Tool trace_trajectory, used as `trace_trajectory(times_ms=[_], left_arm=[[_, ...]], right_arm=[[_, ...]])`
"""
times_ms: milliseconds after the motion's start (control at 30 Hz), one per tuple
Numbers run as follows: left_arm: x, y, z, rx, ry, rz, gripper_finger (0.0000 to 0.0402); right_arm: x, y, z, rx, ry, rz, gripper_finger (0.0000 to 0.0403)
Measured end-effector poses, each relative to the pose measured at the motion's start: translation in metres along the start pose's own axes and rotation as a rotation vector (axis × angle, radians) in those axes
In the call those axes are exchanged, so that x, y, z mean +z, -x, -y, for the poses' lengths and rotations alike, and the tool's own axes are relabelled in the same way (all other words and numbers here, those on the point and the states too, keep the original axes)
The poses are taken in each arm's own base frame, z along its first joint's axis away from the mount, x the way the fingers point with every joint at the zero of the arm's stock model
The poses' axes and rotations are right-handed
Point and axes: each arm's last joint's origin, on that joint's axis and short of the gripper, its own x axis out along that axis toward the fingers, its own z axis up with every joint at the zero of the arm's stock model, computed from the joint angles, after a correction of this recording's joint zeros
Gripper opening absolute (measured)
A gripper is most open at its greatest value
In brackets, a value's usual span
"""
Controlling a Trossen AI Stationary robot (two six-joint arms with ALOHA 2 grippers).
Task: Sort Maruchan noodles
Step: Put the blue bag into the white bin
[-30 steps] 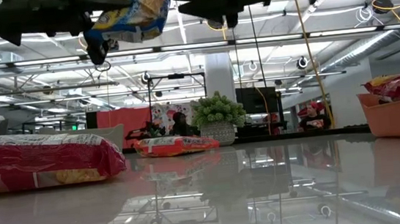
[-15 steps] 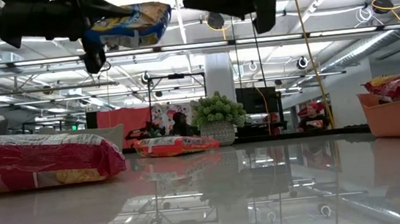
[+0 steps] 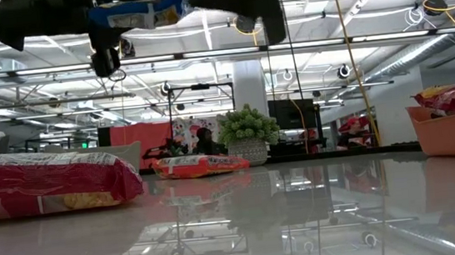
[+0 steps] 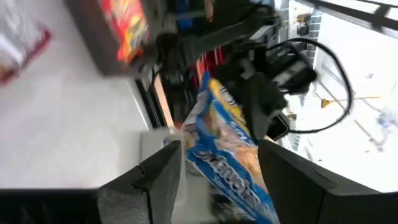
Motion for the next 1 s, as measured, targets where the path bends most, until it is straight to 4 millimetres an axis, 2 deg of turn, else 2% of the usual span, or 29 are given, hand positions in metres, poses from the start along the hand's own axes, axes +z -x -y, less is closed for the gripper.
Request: trace_trajectory(times_ms=[200, 333, 633, 1000], left_arm=[[-0.004, 0.0, 0.0, -0.027, 0.019, -0.08, 0.0127], [-0.009, 0.0, -0.001, -0.052, 0.03, -0.171, 0.0127], [-0.016, -0.002, -0.004, -0.03, 0.04, -0.232, 0.0127], [-0.022, -0.02, -0.012, -0.063, 0.052, -0.235, 0.0127]], right_arm=[[0.019, -0.029, -0.015, -0.029, 0.291, -0.192, 0.0208], [0.025, -0.038, -0.02, -0.044, 0.382, -0.226, 0.0208], [0.025, -0.042, -0.026, -0.058, 0.458, -0.202, 0.0205], [0.025, -0.041, -0.026, -0.055, 0.538, -0.191, 0.0143]])
